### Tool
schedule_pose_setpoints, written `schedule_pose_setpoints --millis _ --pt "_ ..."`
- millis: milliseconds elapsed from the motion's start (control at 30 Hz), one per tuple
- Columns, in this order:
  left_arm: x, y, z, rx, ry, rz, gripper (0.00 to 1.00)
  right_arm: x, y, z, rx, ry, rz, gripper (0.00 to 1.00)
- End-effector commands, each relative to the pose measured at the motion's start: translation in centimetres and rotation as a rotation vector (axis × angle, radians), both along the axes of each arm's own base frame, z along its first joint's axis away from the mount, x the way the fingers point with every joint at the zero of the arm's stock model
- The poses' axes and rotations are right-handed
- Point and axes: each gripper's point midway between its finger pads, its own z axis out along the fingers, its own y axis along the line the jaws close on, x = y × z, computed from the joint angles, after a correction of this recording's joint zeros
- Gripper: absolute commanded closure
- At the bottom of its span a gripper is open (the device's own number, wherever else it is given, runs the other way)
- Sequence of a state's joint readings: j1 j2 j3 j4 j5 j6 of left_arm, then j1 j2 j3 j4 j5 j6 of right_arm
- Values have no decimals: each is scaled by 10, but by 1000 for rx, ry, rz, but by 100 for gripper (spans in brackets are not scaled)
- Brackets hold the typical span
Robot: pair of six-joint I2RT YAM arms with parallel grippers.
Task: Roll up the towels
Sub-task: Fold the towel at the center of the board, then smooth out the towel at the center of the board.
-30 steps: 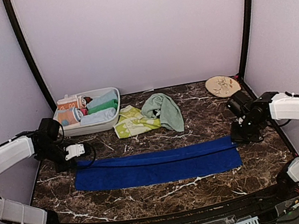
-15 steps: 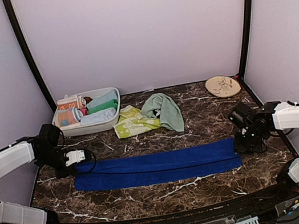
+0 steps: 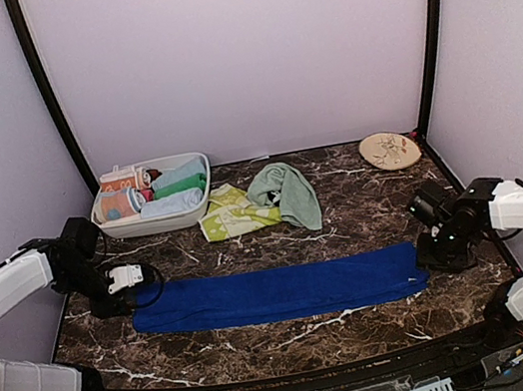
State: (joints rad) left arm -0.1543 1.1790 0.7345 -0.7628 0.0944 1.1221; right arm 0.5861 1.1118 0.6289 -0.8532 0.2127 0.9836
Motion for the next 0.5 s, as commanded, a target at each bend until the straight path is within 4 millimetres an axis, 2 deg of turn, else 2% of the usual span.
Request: schedule_pose_setpoints --millis 0,100,200,333,400,467 --pt "0 -11 36 -72 -20 -16 46 16 3 40 -16 -73 33 46" --pt "1 -27 47 -144 0 -27 44 32 12 55 -9 -111 53 51" --pt "-6 -48 36 -182 62 -39 44 49 28 59 31 -134 67 56" --pt "-31 -73 10 -202 160 -84 45 60 55 39 139 -128 84 59" --pt "-43 -76 -4 -190 191 -95 44 59 60 24 157 -103 86 60" --pt "-47 -72 -15 -164 187 -100 46 55 63 8 167 -76 89 62"
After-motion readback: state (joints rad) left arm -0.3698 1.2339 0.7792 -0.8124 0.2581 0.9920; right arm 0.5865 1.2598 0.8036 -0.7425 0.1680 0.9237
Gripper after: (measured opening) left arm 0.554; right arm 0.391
